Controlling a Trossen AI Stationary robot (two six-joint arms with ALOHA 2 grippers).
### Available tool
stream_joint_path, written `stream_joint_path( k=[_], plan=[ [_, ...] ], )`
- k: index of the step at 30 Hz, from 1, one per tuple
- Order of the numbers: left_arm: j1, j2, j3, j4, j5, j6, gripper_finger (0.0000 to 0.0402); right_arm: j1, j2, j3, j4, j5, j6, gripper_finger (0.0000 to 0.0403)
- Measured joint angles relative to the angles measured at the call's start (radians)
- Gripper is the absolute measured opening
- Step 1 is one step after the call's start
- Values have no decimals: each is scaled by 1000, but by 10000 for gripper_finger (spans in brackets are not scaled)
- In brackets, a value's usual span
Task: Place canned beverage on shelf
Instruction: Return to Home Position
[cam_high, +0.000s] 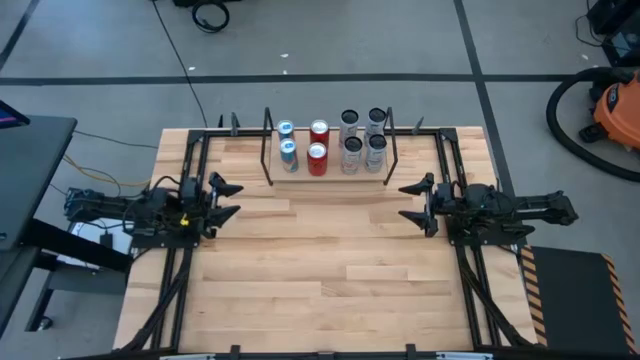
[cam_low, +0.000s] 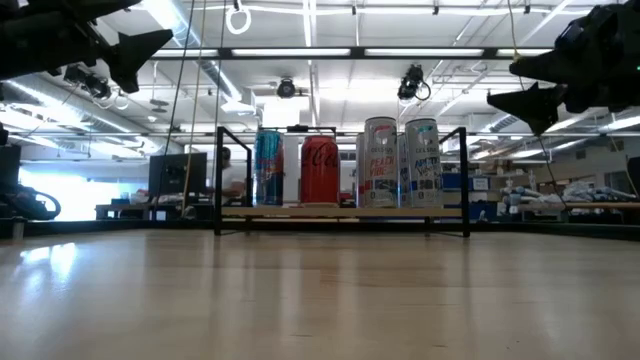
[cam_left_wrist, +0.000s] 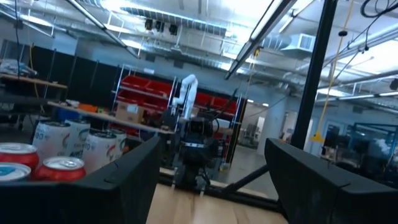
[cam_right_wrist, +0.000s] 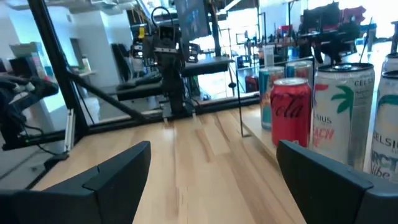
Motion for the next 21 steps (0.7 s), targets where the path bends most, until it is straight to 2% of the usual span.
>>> stream_joint_path(
  k=[5,21],
  plan=[
    [0,-17,0,-9,0,0,288,0,0,1,64,1,-1,358],
    [0,-23,0,-166,1,0,288,0,0,0,66,0,-3,358]
  ],
)
